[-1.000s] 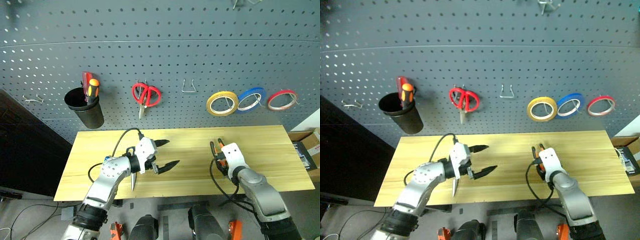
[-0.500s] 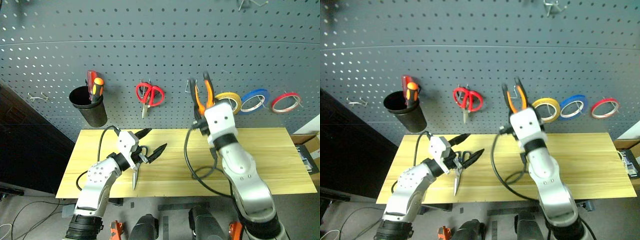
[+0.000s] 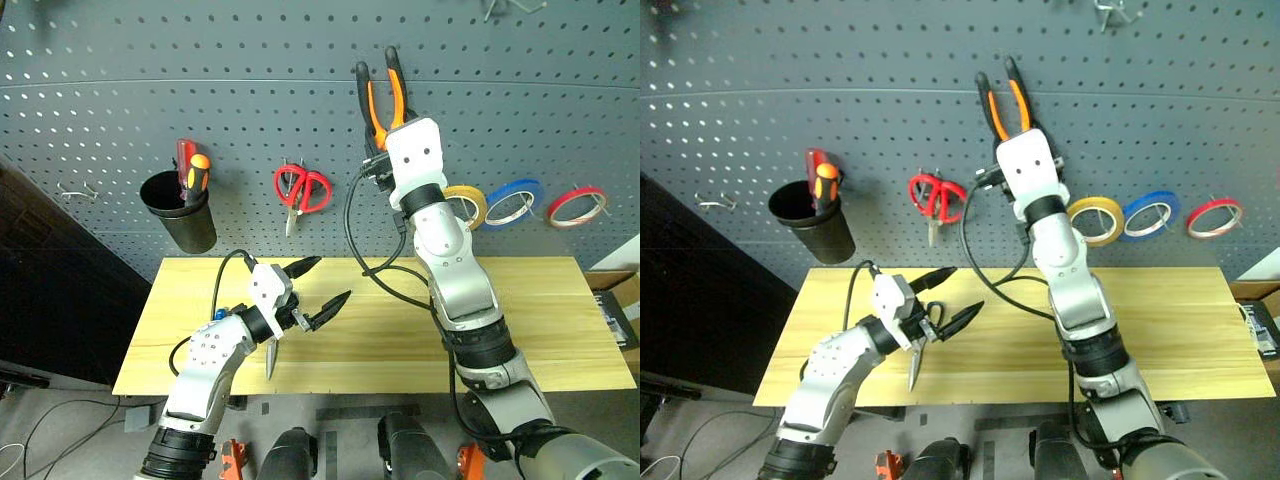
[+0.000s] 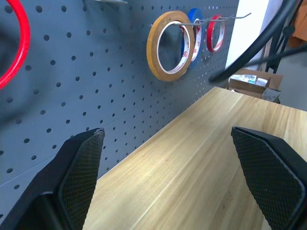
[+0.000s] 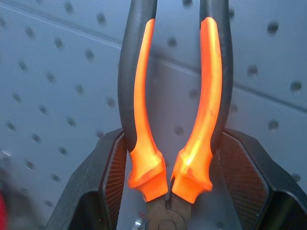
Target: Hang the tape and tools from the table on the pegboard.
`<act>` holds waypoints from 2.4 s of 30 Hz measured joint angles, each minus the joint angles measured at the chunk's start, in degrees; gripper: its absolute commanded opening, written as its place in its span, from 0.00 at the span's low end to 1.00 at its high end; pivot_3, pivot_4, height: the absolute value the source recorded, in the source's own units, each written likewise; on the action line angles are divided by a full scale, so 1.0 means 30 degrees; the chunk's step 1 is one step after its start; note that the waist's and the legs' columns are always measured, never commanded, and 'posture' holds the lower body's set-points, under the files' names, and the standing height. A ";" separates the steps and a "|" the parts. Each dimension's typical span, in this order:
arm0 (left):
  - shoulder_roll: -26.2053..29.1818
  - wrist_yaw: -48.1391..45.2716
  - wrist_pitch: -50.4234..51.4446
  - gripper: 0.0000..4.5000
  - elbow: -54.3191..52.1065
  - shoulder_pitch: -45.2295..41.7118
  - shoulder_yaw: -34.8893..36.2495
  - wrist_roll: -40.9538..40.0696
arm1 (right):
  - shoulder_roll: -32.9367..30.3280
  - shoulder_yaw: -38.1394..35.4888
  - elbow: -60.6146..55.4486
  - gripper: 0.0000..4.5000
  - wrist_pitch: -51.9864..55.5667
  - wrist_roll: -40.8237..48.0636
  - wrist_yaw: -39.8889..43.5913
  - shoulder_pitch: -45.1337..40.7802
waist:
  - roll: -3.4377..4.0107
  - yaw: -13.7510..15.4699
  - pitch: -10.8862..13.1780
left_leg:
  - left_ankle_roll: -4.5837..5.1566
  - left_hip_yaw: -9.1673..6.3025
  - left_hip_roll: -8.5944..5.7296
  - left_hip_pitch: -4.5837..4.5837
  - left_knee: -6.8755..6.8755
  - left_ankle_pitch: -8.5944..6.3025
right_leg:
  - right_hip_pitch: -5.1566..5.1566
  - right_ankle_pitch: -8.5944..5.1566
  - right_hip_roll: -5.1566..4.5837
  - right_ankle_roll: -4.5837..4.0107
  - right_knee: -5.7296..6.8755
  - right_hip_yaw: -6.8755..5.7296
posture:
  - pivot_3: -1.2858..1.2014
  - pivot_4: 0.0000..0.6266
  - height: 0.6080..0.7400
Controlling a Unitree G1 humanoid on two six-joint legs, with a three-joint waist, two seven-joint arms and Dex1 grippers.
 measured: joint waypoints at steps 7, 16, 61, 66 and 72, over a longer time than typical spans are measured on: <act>-0.0135 0.0142 -0.0010 1.00 0.0011 -0.0411 -0.0055 0.0100 | 0.0513 -0.0870 0.2063 0.58 -0.3142 0.0313 -0.0734 0.0083 | -0.0004 0.0038 -0.0008 | 0.0000 -0.0003 0.0000 0.0003 0.0024 0.0000 | 0.0014 0.0000 0.0001 0.0000 0.0013 -0.0003 | 0.51 0.31 1.00; -0.0238 0.0412 -0.0063 1.00 0.0527 -0.0877 -0.0069 0.0143 | 0.1326 -0.1393 0.1577 0.57 -0.2665 0.0815 -0.0906 0.0206 | -0.0003 -0.0001 -0.0011 | 0.0001 -0.0002 0.0000 0.0011 0.0026 0.0001 | 0.0013 0.0000 0.0002 0.0000 0.0021 0.0002 | 0.50 0.31 1.00; 0.3228 0.4238 1.2598 1.00 -0.1918 0.1894 0.0062 0.1238 | -0.2633 -0.0344 -1.1304 0.99 1.2941 0.5391 0.7518 0.8393 | 0.0005 -0.0081 -0.0003 | 0.0023 -0.0063 0.0015 0.0012 -0.0032 -0.0014 | 0.0016 -0.0002 0.0000 -0.0005 -0.0007 -0.0009 | 0.50 0.35 1.00; 0.3220 0.5893 1.6431 1.00 -0.2217 0.1981 0.0412 0.1326 | -0.4107 0.0690 -1.3842 0.99 1.5440 0.8067 0.9752 0.8990 | -0.0001 0.0026 0.0002 | 0.0079 -0.0090 0.0005 0.0016 -0.0017 -0.0045 | 0.0048 -0.0003 -0.0002 -0.0005 -0.0024 -0.0031 | 0.50 0.36 1.00; 0.1820 0.8190 1.9439 1.00 -0.0515 0.0237 0.0318 0.2014 | -0.5566 0.1658 -1.4957 0.99 1.6568 0.9785 1.0814 0.9133 | -0.0012 0.0136 0.0005 | 0.0025 -0.0128 -0.0003 0.0016 -0.0014 -0.0016 | 0.0080 -0.0002 -0.0005 -0.0005 -0.0072 -0.0065 | 0.50 0.36 1.00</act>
